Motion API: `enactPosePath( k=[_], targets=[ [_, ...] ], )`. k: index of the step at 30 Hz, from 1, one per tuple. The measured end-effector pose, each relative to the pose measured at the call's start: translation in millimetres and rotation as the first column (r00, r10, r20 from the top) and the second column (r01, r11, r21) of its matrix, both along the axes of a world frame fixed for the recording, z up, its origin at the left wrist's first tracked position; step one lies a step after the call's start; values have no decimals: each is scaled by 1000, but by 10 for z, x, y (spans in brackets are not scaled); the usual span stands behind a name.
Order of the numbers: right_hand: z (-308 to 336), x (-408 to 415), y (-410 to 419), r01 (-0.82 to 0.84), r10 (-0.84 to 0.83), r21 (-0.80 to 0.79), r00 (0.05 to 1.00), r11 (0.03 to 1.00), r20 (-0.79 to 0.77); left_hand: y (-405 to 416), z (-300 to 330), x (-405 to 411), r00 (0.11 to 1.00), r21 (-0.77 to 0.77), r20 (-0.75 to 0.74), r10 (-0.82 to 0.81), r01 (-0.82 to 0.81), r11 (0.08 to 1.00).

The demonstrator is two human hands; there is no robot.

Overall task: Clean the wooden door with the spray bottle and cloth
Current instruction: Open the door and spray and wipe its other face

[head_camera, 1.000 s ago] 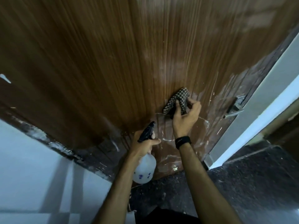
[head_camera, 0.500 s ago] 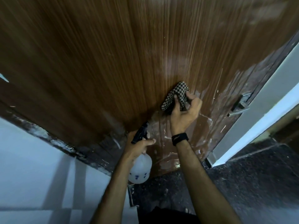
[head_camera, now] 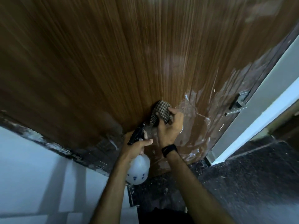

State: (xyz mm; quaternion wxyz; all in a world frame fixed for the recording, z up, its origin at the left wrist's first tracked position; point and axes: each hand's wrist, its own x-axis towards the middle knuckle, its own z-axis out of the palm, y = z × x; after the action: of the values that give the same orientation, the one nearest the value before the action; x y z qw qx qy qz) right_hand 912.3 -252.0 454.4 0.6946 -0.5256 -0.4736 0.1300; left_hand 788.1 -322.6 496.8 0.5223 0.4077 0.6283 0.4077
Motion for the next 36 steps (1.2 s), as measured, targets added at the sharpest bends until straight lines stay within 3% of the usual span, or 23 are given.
enactPosePath(
  k=[4, 7, 11, 14, 18, 22, 29, 36],
  targets=[
    [145, 51, 125, 87, -86, 63, 996, 994, -31, -26, -60, 21, 1000, -15, -28, 7, -8, 1000],
    [-7, -14, 69, -34, 32, 44, 999, 998, 44, -17, -80, 78, 1000, -26, -20, -1, 0, 1000],
    [-323, 31, -27, -154, 168, -105, 977, 982, 133, 32, -37, 218, 1000, -32, -1, -25, 25, 999],
    [-347, 220, -10, -113, 128, -175, 989, 978, 79, 77, -5, 367, 999, -26, -9, -50, 50, 998],
    [-237, 618, 62, 26, -33, -104, 997, 994, -64, 118, 36, 658, 996, -38, -33, -86, 85, 996],
    [-215, 1033, 152, 109, -125, -112, 980, 988, -153, 187, 57, 995, 999, -88, -47, -25, 21, 996],
    [-62, 1331, 278, 116, -124, -79, 987, 990, -100, 289, 122, 1319, 999, -92, -45, 11, -15, 996],
    [136, 1130, 424, 113, -110, 33, 989, 993, -94, 332, 192, 1265, 998, -106, -63, 27, -34, 994]
  ],
)
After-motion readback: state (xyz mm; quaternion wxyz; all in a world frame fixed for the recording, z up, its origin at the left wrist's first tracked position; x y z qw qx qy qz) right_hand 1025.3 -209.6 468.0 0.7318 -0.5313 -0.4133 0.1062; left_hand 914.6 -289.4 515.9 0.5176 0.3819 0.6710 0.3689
